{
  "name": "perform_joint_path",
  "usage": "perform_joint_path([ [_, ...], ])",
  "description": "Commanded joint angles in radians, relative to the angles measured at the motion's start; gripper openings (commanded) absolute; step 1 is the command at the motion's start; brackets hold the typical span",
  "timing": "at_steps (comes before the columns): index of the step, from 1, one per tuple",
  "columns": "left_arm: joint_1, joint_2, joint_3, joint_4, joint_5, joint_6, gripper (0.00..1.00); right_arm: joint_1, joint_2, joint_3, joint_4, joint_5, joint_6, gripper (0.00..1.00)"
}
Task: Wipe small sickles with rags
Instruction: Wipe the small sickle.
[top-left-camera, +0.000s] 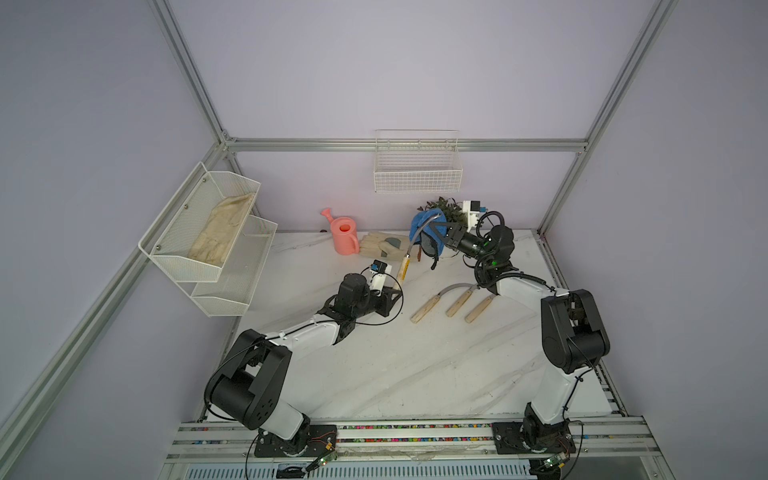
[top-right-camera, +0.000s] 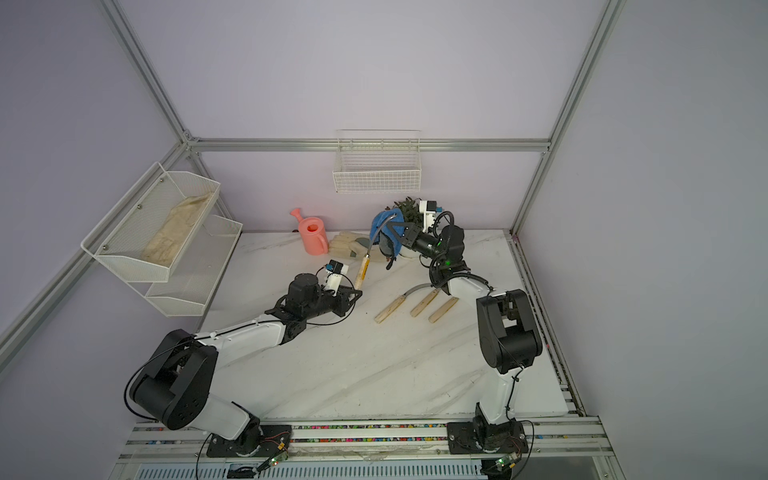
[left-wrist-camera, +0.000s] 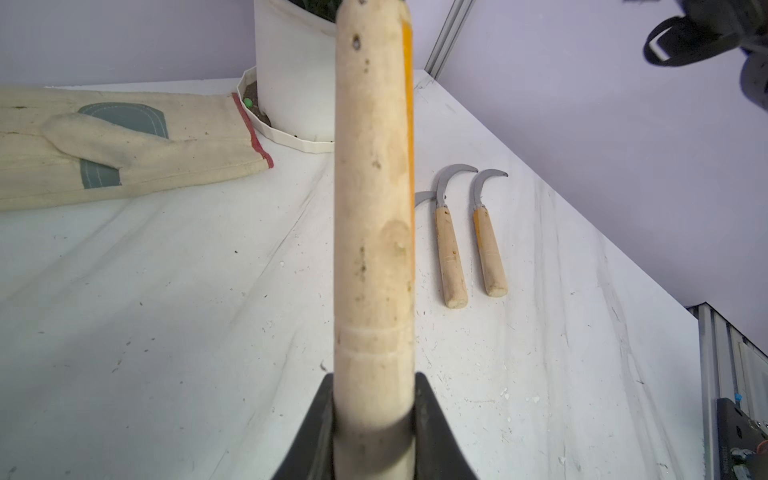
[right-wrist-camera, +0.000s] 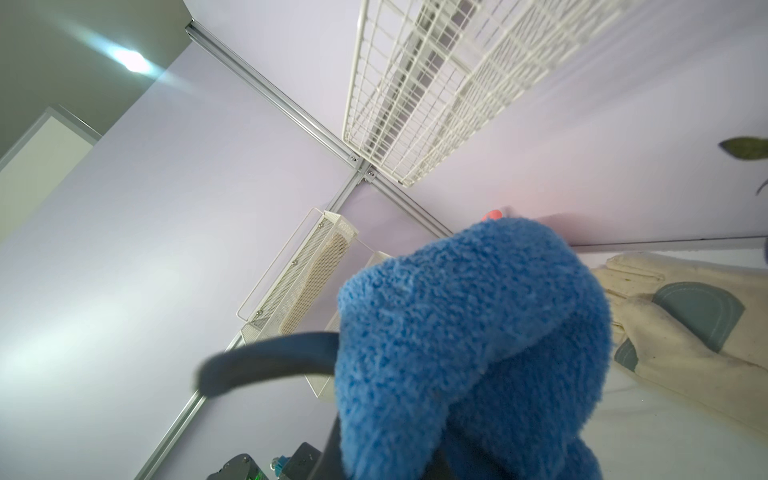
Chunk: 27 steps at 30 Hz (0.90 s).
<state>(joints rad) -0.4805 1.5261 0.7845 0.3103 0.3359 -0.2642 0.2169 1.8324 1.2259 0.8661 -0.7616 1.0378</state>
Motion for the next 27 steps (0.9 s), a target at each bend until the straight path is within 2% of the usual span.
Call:
perform_joint_path([
  [1, -0.007, 0.007, 0.041, -0.038, -0.019, 0.020, 0.00, -0.009, -0.127, -0.010, 0.096, -0.033, 0.028, 0.00],
  [7, -0.016, 0.003, 0.041, -0.038, 0.003, 0.019, 0.00, -0.008, -0.192, -0.079, 0.031, 0.004, -0.057, 0.00],
  [12, -0.020, -0.007, 0.033, -0.025, 0.037, 0.012, 0.00, -0.006, -0.125, -0.076, 0.052, -0.021, -0.038, 0.00],
  [15, -0.020, -0.016, 0.014, 0.006, 0.033, -0.014, 0.00, -0.008, -0.135, -0.082, 0.045, -0.008, -0.059, 0.00],
  [20, 0.035, -0.030, -0.005, 0.034, 0.083, -0.116, 0.00, -0.022, -0.254, -0.140, -0.127, 0.135, -0.197, 0.00],
  [24, 0.083, -0.059, -0.068, 0.158, 0.156, -0.178, 0.00, -0.081, -0.300, -0.211, -0.143, 0.197, -0.196, 0.00],
  [27, 0.087, -0.072, -0.085, 0.192, 0.204, -0.190, 0.00, -0.085, -0.277, -0.236, -0.142, 0.212, -0.199, 0.00],
])
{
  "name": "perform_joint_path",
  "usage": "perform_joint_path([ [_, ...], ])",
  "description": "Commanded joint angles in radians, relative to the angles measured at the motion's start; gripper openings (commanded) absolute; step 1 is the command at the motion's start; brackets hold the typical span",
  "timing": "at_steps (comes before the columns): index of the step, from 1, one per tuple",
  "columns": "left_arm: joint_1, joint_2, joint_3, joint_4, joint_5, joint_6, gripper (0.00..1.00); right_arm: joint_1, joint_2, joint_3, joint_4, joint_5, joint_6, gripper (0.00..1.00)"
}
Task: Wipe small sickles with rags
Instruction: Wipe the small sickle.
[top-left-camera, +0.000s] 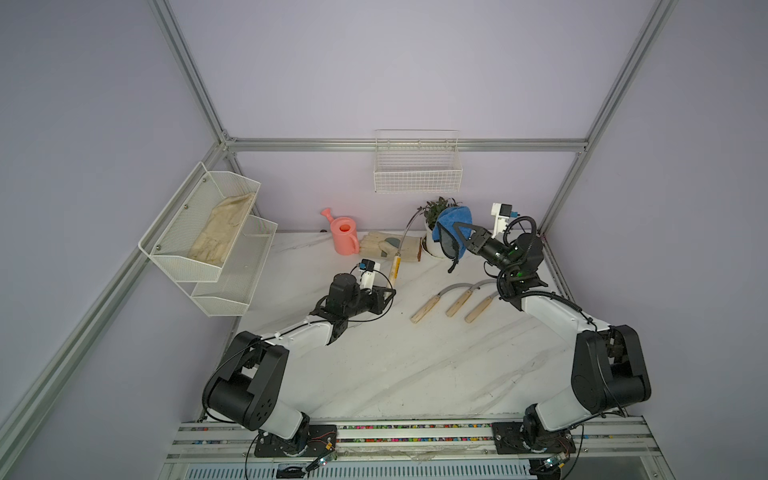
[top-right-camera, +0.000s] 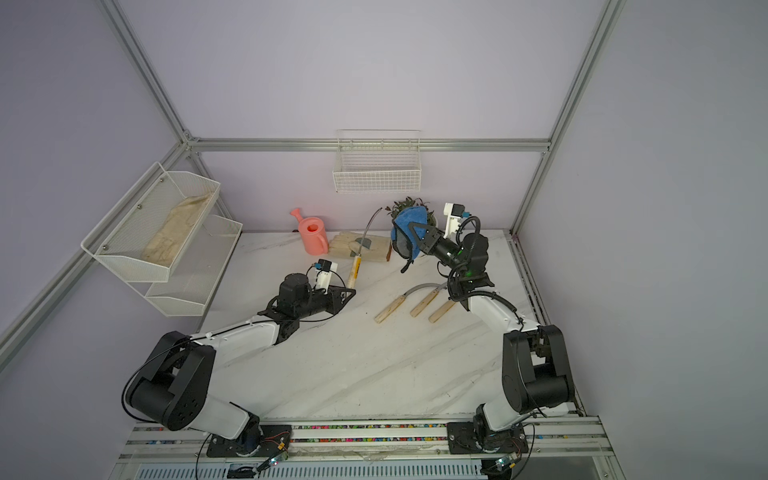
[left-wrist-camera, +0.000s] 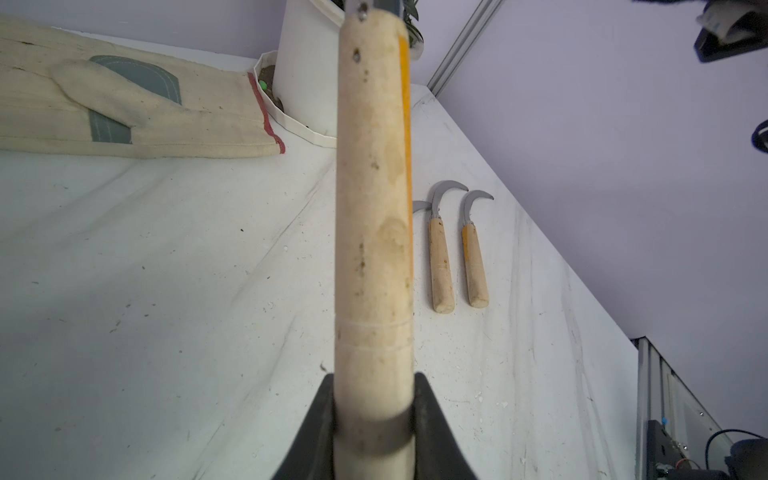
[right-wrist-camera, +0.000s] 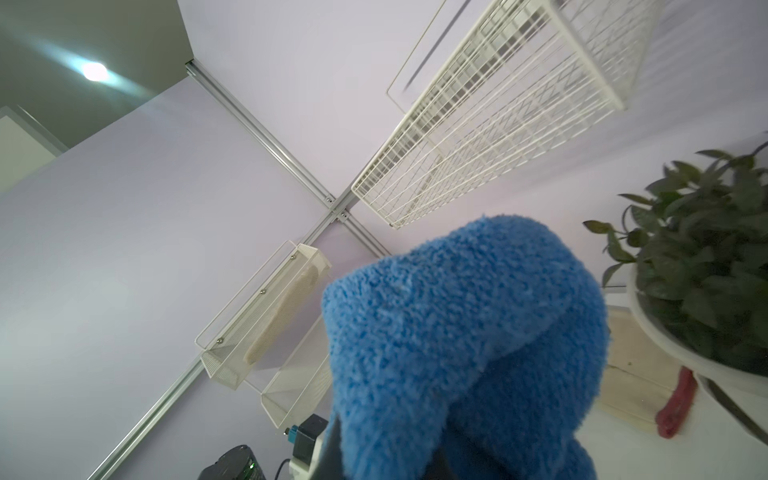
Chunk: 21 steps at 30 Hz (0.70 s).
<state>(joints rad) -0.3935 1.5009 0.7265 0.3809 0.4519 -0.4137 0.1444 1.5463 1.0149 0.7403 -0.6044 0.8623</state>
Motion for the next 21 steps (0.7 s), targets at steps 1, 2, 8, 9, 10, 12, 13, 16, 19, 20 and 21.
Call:
perform_joint_path([
  [1, 0.000, -0.050, -0.027, 0.128, 0.106, -0.040, 0.00, -0.004, 0.037, -0.024, 0.002, 0.038, -0.012, 0.00],
  [2, 0.001, -0.050, -0.026, 0.130, 0.116, -0.042, 0.00, 0.004, 0.062, -0.025, 0.023, 0.020, 0.000, 0.00],
  [8, -0.002, -0.033, -0.015, 0.136, 0.161, -0.039, 0.00, 0.161, 0.198, 0.052, -0.033, 0.050, -0.100, 0.00],
  [9, -0.004, -0.029, -0.012, 0.135, 0.163, -0.039, 0.00, 0.183, 0.222, 0.073, -0.041, 0.053, -0.109, 0.00],
  [10, -0.004, -0.027, -0.012, 0.136, 0.163, -0.037, 0.00, 0.197, 0.246, 0.092, -0.041, 0.044, -0.110, 0.00],
  [12, -0.004, -0.023, -0.009, 0.132, 0.162, -0.036, 0.00, 0.212, 0.282, 0.121, -0.034, 0.028, -0.106, 0.00],
  [13, -0.004, -0.021, -0.007, 0.131, 0.162, -0.033, 0.00, 0.221, 0.298, 0.137, -0.033, 0.018, -0.103, 0.00],
  [16, -0.005, -0.012, 0.003, 0.116, 0.158, -0.028, 0.00, 0.244, 0.332, 0.163, -0.008, -0.020, -0.106, 0.00],
  [19, -0.007, 0.006, 0.023, 0.084, 0.146, -0.021, 0.00, 0.250, 0.339, 0.176, 0.019, -0.050, -0.095, 0.00],
  [20, -0.008, 0.014, 0.030, 0.077, 0.146, -0.018, 0.00, 0.250, 0.339, 0.179, 0.028, -0.056, -0.091, 0.00],
  [21, -0.008, 0.019, 0.033, 0.074, 0.148, -0.016, 0.00, 0.249, 0.332, 0.184, 0.028, -0.056, -0.093, 0.00],
])
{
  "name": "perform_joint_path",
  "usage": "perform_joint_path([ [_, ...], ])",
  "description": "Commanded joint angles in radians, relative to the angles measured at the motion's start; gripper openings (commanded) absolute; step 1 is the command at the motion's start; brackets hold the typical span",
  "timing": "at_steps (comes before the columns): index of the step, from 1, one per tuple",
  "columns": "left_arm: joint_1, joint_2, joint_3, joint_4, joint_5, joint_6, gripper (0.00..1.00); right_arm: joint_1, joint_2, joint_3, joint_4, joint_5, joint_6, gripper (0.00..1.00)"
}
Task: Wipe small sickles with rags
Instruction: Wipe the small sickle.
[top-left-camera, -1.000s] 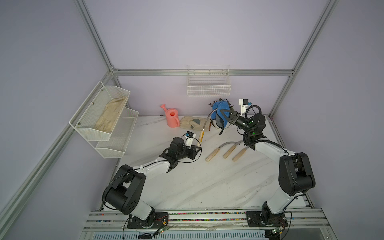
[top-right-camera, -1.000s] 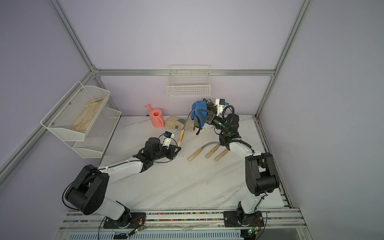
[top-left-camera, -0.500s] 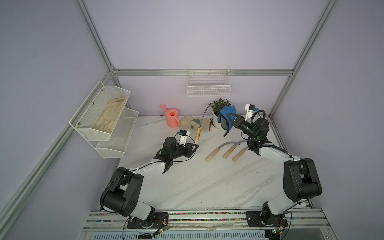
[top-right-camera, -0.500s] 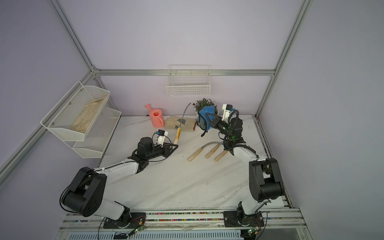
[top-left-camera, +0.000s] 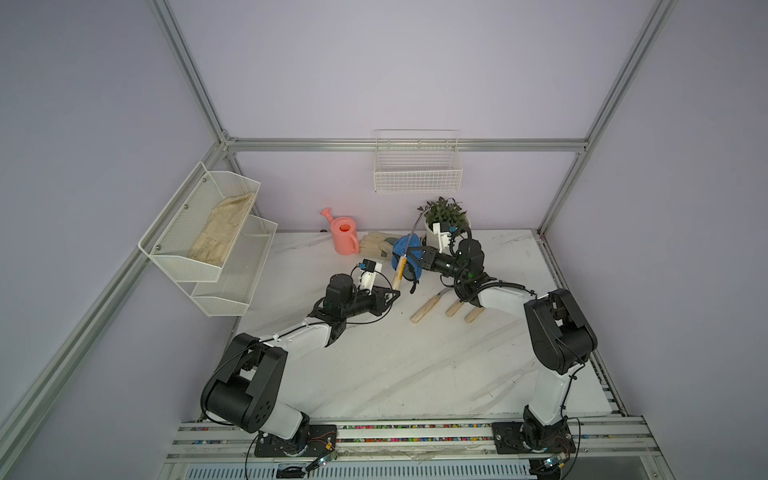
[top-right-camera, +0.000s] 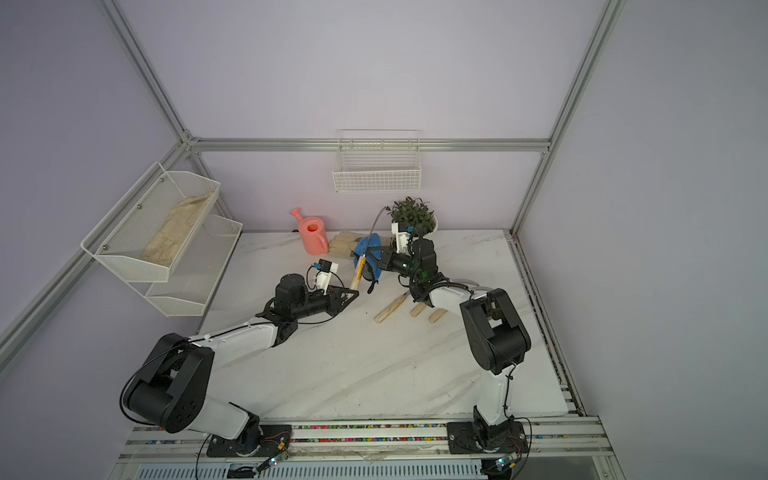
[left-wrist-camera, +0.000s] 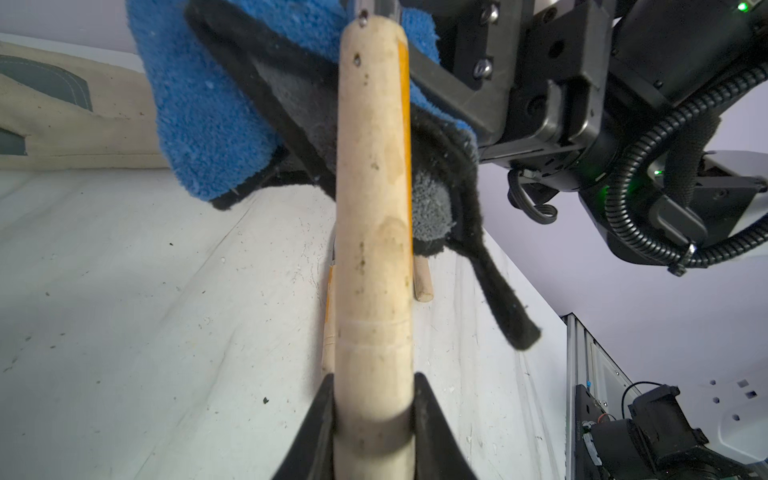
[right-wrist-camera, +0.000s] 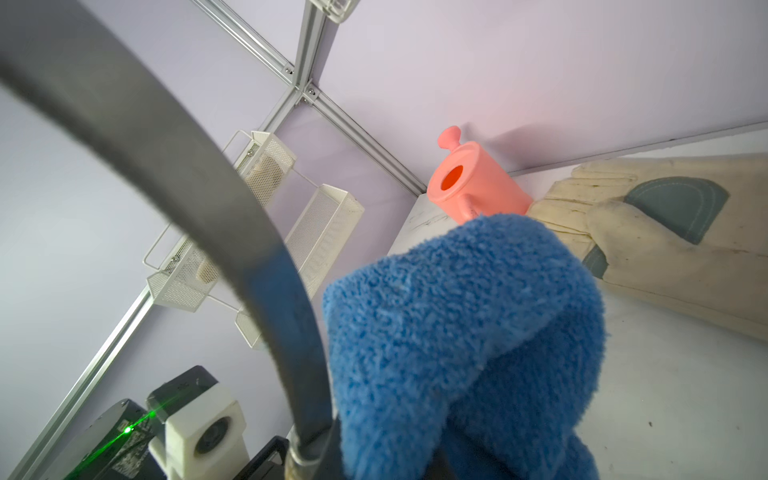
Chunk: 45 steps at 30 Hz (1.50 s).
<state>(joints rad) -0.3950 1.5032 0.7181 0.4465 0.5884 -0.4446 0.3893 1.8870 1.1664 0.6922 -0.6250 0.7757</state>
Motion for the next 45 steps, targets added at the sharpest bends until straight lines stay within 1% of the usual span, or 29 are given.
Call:
perform_joint_path([
  [1, -0.007, 0.021, 0.045, 0.004, 0.011, 0.016, 0.00, 0.003, -0.017, 0.035, 0.069, -0.028, -0.012, 0.00],
  [4, -0.011, 0.026, 0.054, -0.011, 0.008, 0.025, 0.00, 0.004, -0.045, 0.055, 0.035, -0.017, -0.032, 0.00],
  [13, -0.024, 0.035, 0.070, -0.052, -0.021, 0.052, 0.00, -0.052, -0.116, 0.128, -0.005, -0.048, 0.005, 0.00],
  [18, -0.031, 0.037, 0.076, -0.058, -0.021, 0.061, 0.00, -0.069, -0.156, 0.148, -0.051, -0.042, -0.008, 0.00],
  [25, -0.041, 0.020, 0.069, -0.065, -0.034, 0.067, 0.00, -0.053, -0.131, 0.061, -0.002, -0.037, -0.019, 0.00],
  [28, -0.043, 0.014, 0.066, -0.066, -0.038, 0.067, 0.00, -0.033, -0.102, 0.023, 0.016, -0.053, -0.029, 0.00],
  [33, -0.043, 0.009, 0.064, -0.066, -0.045, 0.069, 0.00, -0.008, -0.054, -0.017, 0.021, -0.041, -0.061, 0.00],
  [36, -0.045, 0.010, 0.063, -0.065, -0.051, 0.070, 0.00, -0.007, -0.044, -0.007, 0.024, -0.051, -0.055, 0.00],
  [40, -0.044, 0.009, 0.064, -0.071, -0.063, 0.075, 0.00, -0.009, -0.082, 0.020, -0.007, -0.044, -0.054, 0.00],
  [45, -0.044, 0.013, 0.070, -0.080, -0.072, 0.084, 0.00, -0.038, -0.124, 0.096, -0.021, -0.068, 0.004, 0.00],
])
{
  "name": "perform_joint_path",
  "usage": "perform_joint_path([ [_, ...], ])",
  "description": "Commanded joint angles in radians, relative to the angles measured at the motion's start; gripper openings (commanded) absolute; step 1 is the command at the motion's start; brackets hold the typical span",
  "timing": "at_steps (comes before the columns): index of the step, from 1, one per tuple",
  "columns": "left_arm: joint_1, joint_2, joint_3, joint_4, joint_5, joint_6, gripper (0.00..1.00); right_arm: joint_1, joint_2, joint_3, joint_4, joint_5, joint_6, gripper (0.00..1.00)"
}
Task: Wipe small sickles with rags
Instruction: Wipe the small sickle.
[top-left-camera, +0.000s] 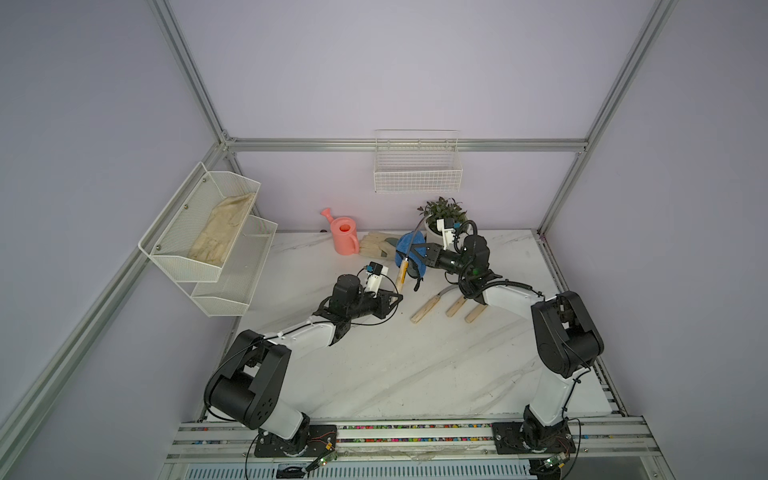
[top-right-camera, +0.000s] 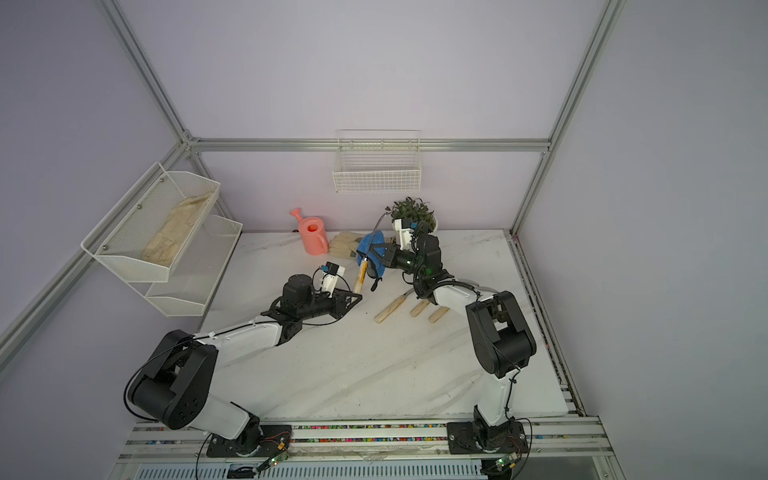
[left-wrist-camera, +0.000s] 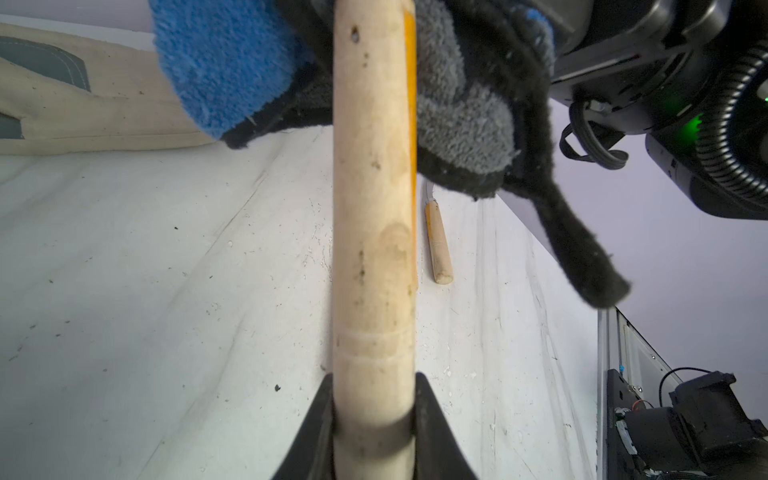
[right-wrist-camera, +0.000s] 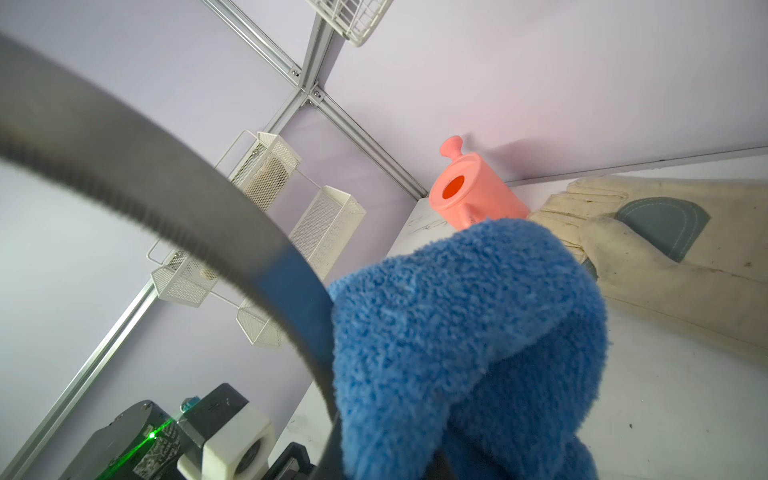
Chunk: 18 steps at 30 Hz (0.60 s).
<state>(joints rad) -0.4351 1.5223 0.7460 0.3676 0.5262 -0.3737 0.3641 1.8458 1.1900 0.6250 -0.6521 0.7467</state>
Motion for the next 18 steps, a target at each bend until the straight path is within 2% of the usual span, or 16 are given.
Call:
perform_joint_path([
  [1, -0.005, -0.005, 0.043, -0.003, -0.009, 0.013, 0.00, -0.020, -0.088, 0.089, 0.043, -0.041, 0.042, 0.00],
  [6, -0.007, -0.007, 0.044, -0.009, -0.018, 0.021, 0.00, -0.053, -0.119, 0.155, 0.022, -0.046, 0.073, 0.00],
  [9, -0.008, -0.007, 0.045, -0.012, -0.018, 0.022, 0.00, -0.054, -0.144, 0.168, -0.028, -0.027, 0.033, 0.00],
  [18, -0.017, -0.014, 0.044, -0.012, -0.021, 0.024, 0.00, -0.024, -0.106, 0.053, 0.036, -0.030, 0.027, 0.00],
])
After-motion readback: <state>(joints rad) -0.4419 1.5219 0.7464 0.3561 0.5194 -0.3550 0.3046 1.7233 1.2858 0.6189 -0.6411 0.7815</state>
